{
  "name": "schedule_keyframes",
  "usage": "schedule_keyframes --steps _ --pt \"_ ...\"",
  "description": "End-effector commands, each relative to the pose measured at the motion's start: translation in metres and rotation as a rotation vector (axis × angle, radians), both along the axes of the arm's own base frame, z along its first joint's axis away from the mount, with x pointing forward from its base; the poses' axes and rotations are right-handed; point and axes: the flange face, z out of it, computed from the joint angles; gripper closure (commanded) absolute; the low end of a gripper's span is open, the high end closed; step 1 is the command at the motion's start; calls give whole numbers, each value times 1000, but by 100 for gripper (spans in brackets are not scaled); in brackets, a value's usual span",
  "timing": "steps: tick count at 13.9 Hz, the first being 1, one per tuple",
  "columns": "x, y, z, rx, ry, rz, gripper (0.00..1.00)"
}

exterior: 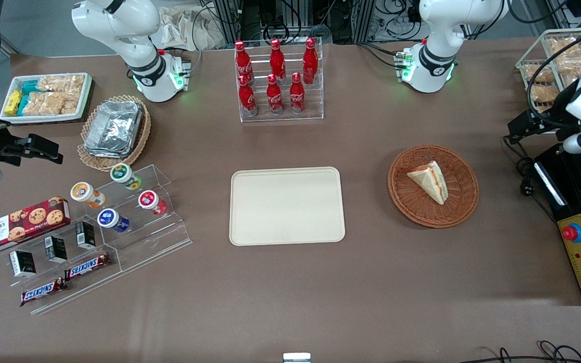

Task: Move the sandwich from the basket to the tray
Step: 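Move the left gripper over the wicker basket toward the wrapped sandwich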

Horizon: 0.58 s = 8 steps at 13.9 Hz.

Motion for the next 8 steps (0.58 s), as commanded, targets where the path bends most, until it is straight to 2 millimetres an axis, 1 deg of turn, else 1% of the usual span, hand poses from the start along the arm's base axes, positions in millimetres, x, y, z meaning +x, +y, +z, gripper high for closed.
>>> schedule_keyframes --steps 1,3,5,7,8 --pt "15 4 2 4 4 -5 0" --pt "15 5 4 10 -1 5 0" --pt "16 1 -6 14 25 27 0" --pt "11 -6 -25 28 75 149 0" --pt "7 -8 -33 28 93 166 0"
